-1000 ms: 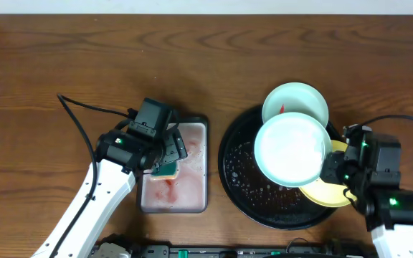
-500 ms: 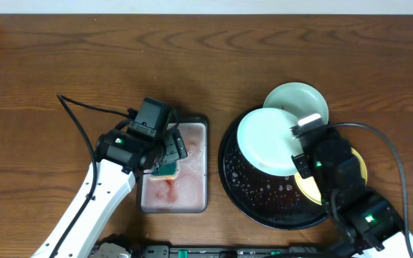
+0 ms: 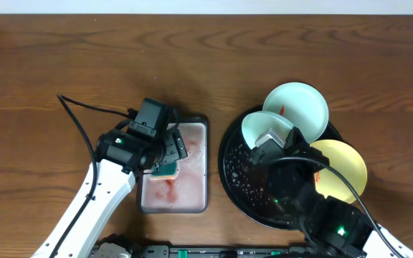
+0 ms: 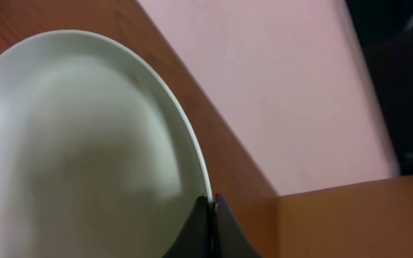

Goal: Clean dirty plates on tray and stack at the side
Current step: 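Grasp the green plate rim with the right gripper and lift it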

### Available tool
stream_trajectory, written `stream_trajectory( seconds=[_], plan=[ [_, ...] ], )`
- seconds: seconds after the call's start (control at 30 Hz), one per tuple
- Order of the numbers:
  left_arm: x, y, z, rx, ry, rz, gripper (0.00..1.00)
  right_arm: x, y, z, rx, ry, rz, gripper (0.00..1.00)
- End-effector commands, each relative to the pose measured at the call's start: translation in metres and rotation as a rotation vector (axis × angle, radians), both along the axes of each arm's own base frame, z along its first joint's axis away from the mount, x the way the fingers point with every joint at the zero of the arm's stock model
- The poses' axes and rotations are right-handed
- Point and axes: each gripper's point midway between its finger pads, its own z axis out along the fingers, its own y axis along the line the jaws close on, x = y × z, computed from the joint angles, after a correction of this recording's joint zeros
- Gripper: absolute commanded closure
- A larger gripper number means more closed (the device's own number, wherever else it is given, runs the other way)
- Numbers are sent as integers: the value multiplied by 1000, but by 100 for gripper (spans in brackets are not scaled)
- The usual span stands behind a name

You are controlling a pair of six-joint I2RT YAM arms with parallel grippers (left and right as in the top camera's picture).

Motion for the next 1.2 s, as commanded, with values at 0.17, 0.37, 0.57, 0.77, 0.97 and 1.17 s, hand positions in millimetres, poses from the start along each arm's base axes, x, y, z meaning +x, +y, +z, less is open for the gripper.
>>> stream_trajectory(
  seconds=[0.17, 0.37, 0.57, 0.77, 0.97, 1.17],
  plan=[
    [0, 2, -1, 11, 4, -4, 15, -6, -13, 27, -59, -103, -99, 99],
    [0, 2, -1, 10, 4, -4, 15, -5, -14, 31, -70, -116, -105, 99],
    [0, 2, -1, 11, 4, -4, 15, -5, -13, 33, -63, -124, -108, 99],
    [0, 2, -1, 10, 4, -4, 15, -5, -13, 34, -56, -128, -108, 99],
    [0, 2, -1, 11, 4, -4, 15, -4, -22, 36, 102, -167, -192, 99],
    [0, 2, -1, 10, 4, -4, 15, 2, -39, 21, 451, -171, -320, 99]
  ],
)
